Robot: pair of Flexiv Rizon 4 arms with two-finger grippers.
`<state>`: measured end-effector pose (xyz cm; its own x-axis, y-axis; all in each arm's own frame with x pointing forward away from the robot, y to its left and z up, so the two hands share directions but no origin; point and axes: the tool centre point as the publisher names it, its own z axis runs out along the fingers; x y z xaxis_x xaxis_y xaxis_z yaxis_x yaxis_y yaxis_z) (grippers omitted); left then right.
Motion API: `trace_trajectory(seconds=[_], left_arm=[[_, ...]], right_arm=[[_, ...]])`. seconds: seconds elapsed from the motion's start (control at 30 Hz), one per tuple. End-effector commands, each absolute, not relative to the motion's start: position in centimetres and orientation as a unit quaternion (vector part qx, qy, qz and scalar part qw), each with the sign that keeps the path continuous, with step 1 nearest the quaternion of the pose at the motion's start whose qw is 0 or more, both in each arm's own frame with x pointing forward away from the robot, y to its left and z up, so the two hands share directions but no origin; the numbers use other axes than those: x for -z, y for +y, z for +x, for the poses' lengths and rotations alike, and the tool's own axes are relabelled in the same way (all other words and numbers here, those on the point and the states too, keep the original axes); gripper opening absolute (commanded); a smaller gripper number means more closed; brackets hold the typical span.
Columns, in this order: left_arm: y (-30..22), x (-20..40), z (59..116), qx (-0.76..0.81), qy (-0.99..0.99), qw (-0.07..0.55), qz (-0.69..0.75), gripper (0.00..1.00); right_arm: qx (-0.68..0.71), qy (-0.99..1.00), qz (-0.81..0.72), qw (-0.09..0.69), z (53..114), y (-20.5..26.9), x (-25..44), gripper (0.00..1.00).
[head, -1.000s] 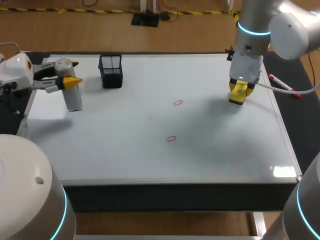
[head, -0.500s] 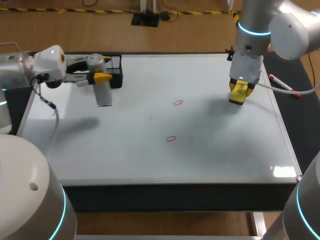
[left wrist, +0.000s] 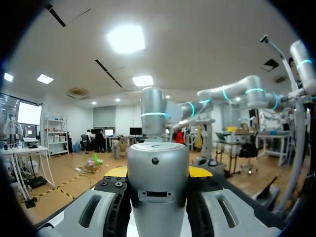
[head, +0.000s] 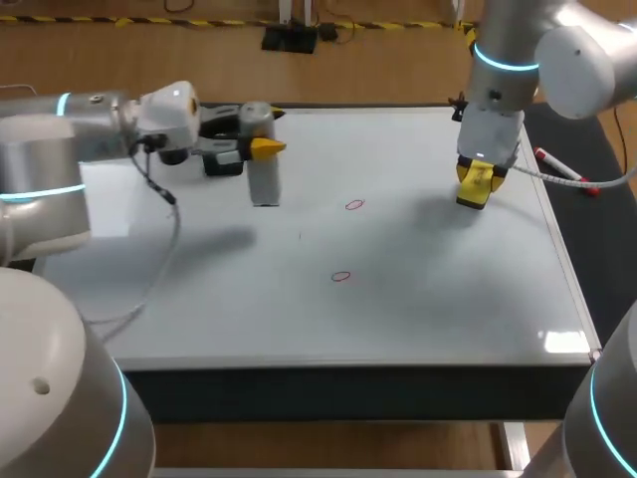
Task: Pick up the inspection probe, press it on each red-marked spot on the whiteboard one by one, put down the probe, pick up the eraser, and wipe off all the red marks.
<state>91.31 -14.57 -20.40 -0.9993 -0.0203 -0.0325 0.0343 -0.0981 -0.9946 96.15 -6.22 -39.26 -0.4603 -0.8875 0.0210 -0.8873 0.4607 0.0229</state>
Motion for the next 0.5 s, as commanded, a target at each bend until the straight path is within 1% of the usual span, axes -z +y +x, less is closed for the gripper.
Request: trace_trajectory(seconds=[0.03,0.27,0.5], left_arm=[[-18.2,20.8,92.4,0.744,0.668,0.007,0.013,0.0],[-22.1,21.4,92.6,0.742,0.67,-0.008,0.024,0.0],[-25.3,22.3,93.2,0.74,0.672,-0.009,0.024,0.0]], right_arm=[[0.003,-0.854,0.52,0.015,96.1,-6.3,39.2,0.0],[0.003,-0.854,0.52,0.015,96.1,-6.3,39.2,0.0],[0.003,-0.854,0.52,0.015,96.1,-6.3,39.2,0.0]])
